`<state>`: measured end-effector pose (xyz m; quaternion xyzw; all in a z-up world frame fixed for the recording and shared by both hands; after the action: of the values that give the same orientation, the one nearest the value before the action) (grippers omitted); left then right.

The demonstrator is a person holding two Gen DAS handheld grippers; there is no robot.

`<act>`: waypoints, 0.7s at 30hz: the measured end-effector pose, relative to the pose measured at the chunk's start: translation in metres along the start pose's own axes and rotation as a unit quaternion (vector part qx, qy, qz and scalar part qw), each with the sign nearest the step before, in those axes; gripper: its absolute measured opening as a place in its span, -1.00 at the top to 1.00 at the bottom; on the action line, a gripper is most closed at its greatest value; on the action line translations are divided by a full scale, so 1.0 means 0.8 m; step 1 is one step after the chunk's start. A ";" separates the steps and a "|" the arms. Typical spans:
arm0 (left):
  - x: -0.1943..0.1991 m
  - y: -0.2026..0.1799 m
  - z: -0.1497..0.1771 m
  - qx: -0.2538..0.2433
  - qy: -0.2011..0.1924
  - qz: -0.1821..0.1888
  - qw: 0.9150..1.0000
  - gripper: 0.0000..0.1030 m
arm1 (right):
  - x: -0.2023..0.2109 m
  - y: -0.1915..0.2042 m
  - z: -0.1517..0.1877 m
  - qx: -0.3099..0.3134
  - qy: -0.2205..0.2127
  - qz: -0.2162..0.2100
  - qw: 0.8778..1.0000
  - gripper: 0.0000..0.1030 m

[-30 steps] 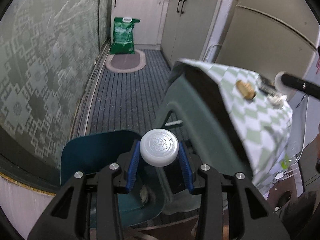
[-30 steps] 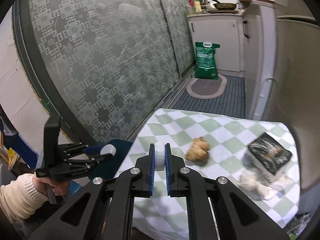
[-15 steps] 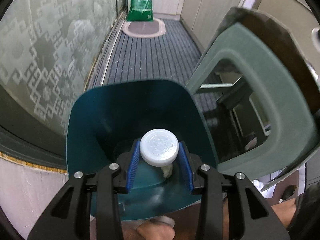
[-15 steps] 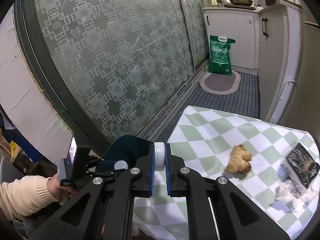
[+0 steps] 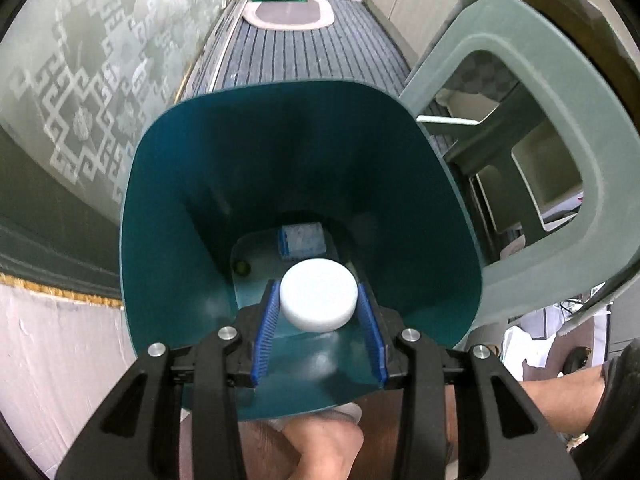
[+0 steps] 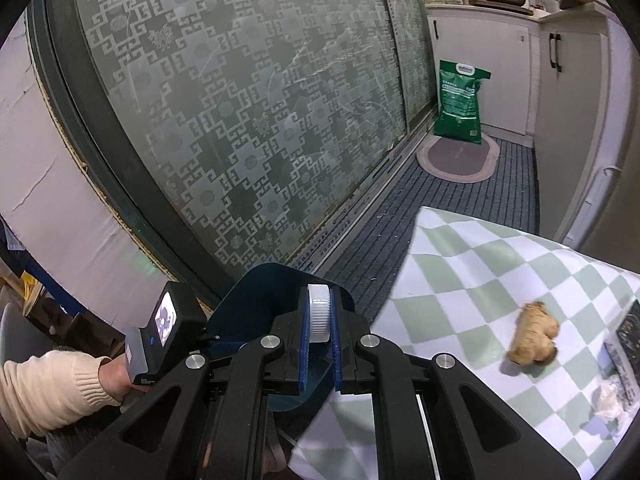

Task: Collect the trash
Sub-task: 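Open the left gripper to drop the bottle cap into the bin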

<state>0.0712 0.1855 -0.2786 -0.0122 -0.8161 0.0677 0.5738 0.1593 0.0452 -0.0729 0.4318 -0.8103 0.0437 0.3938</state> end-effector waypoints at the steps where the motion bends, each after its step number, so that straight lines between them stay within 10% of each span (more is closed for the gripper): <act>1: -0.001 0.003 0.002 0.002 0.001 0.001 1.000 0.18 | -0.002 0.003 -0.001 0.001 0.001 -0.001 1.000 0.82; 21: 0.122 0.037 -0.030 0.023 -0.128 0.011 0.991 0.53 | -0.114 0.077 0.015 0.020 0.071 -0.029 0.997 0.83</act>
<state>0.0588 0.2263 -0.1832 0.0008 -0.8809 0.0935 0.4640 0.1359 0.1394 -0.1264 0.4584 -0.7664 0.0795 0.4430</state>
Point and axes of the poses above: each gripper's, at about its wrist camera, not at the fingertips, and x roughly against the way its jaws point, y to its left, z to its underside, the point moved 8 cm from there along -x, roughly the way its jaws point, and after that the axes turned 1 degree about -z, right-handed, at the moved point
